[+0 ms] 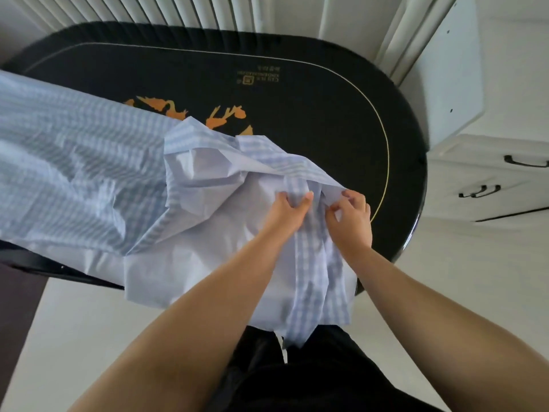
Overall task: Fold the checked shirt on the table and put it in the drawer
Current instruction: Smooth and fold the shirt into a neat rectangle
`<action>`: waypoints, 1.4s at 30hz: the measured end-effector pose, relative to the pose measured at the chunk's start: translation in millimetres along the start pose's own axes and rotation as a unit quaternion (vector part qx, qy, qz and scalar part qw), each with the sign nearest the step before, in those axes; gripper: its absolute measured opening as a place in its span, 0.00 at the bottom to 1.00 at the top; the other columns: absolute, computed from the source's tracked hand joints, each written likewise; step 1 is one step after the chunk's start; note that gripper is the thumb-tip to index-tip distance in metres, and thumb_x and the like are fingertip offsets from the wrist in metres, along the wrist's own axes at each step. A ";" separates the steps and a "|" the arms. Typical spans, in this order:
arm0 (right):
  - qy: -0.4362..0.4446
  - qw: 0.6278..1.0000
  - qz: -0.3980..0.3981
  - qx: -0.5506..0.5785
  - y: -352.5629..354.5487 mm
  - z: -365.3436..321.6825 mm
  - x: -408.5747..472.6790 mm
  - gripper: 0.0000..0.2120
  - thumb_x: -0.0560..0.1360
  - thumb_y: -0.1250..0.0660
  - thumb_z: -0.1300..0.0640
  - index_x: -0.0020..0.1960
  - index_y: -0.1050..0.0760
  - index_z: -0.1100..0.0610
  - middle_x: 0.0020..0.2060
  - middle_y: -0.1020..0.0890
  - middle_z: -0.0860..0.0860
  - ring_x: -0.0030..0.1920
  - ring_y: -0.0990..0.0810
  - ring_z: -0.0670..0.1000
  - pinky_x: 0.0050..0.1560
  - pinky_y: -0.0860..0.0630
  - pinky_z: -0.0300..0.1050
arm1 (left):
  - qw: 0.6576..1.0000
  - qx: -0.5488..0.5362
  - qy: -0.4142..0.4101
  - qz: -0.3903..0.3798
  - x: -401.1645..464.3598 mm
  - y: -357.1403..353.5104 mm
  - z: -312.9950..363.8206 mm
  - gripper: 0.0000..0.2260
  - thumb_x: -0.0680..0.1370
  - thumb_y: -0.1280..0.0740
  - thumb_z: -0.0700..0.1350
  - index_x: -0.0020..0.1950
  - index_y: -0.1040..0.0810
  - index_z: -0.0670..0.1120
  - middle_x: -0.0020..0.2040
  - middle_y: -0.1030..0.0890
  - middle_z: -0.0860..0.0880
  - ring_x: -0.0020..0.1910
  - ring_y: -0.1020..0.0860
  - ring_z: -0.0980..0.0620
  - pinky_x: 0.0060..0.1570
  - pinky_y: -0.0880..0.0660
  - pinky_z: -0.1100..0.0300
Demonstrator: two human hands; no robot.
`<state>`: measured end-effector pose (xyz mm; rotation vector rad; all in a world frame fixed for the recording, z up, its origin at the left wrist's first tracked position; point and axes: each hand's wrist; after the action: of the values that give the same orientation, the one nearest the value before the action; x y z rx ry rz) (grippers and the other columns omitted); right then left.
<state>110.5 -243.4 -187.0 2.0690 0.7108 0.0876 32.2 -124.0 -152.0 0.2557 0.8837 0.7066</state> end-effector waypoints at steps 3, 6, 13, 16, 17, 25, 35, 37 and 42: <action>0.051 0.998 0.022 0.013 5.8 6.4 -4.9 0.06 0.76 0.35 0.54 0.44 0.22 0.55 0.66 0.30 0.47 0.66 0.32 0.50 0.52 0.28 0.41 | 0.995 -0.086 0.002 0.051 -0.5 -1.1 16.1 0.18 0.75 0.33 0.55 0.52 0.28 0.40 0.44 0.24 0.48 0.47 0.23 0.45 0.43 0.29 0.57; -0.005 0.999 -0.018 0.026 8.8 11.4 3.6 0.07 0.77 0.38 0.54 0.43 0.24 0.56 0.67 0.30 0.44 0.55 0.23 0.48 0.47 0.22 0.45 | 0.991 -0.057 -0.045 0.108 -7.5 19.0 20.7 0.08 0.76 0.35 0.45 0.40 0.33 0.47 0.33 0.32 0.53 0.34 0.30 0.52 0.30 0.37 0.61; -0.191 0.966 -0.085 0.154 8.7 10.3 18.1 0.05 0.75 0.40 0.55 0.43 0.26 0.54 0.38 0.22 0.50 0.35 0.25 0.51 0.37 0.26 0.47 | 0.932 0.208 -0.180 0.237 -26.1 74.4 18.0 0.13 0.77 0.37 0.39 0.59 0.21 0.49 0.62 0.31 0.49 0.41 0.24 0.47 0.34 0.30 0.57; -0.186 0.966 -0.108 0.144 10.1 2.0 25.2 0.08 0.73 0.39 0.50 0.46 0.24 0.52 0.42 0.23 0.49 0.38 0.24 0.50 0.37 0.25 0.46 | 0.912 0.236 -0.249 0.226 -36.7 75.6 24.3 0.12 0.78 0.36 0.40 0.59 0.20 0.49 0.62 0.30 0.48 0.41 0.25 0.49 0.34 0.33 0.59; -0.165 0.972 -0.123 0.111 10.2 -3.2 26.2 0.13 0.73 0.38 0.45 0.53 0.24 0.50 0.50 0.24 0.47 0.43 0.22 0.50 0.41 0.23 0.46 | 0.913 0.234 -0.254 0.218 -38.0 75.3 25.2 0.12 0.78 0.36 0.40 0.60 0.20 0.48 0.62 0.30 0.48 0.42 0.25 0.50 0.35 0.32 0.60; 0.093 0.994 -0.060 -0.011 8.9 -44.6 29.5 0.17 0.80 0.42 0.49 0.68 0.31 0.48 0.65 0.25 0.48 0.64 0.27 0.52 0.55 0.25 0.48 | 0.916 0.170 -0.313 0.184 -33.7 73.3 14.3 0.14 0.73 0.38 0.31 0.36 0.17 0.45 0.47 0.20 0.54 0.41 0.26 0.56 0.33 0.33 0.66; 0.099 0.994 0.054 0.001 36.7 -19.9 24.1 0.07 0.78 0.39 0.56 0.51 0.24 0.55 0.37 0.20 0.48 0.36 0.23 0.51 0.32 0.31 0.41 | 0.969 0.044 -0.244 0.011 -27.7 98.3 6.9 0.20 0.77 0.33 0.45 0.69 0.32 0.53 0.61 0.33 0.55 0.44 0.26 0.58 0.45 0.29 0.74; 0.033 0.999 -0.002 -0.009 34.3 -8.6 19.7 0.08 0.79 0.42 0.54 0.52 0.25 0.53 0.37 0.21 0.47 0.36 0.22 0.51 0.34 0.28 0.43 | 0.975 0.041 -0.209 0.056 -24.0 105.5 -5.0 0.17 0.78 0.36 0.51 0.67 0.30 0.54 0.62 0.31 0.57 0.43 0.26 0.62 0.44 0.31 0.74; 0.034 0.999 -0.013 -0.032 30.1 -10.4 22.3 0.12 0.80 0.42 0.51 0.60 0.25 0.51 0.52 0.21 0.48 0.53 0.23 0.52 0.45 0.24 0.48 | 0.943 0.039 -0.155 0.291 -11.0 134.3 -38.2 0.09 0.81 0.42 0.49 0.56 0.24 0.54 0.59 0.25 0.54 0.51 0.25 0.58 0.49 0.29 0.63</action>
<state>139.2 -236.5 -161.8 2.0038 0.7661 0.1647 -63.7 -33.7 -104.4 0.6976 0.5284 1.1436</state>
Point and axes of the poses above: each hand's wrist, its own x-axis towards the middle knuckle, its own y-axis out of the back of the hand, z = x × y
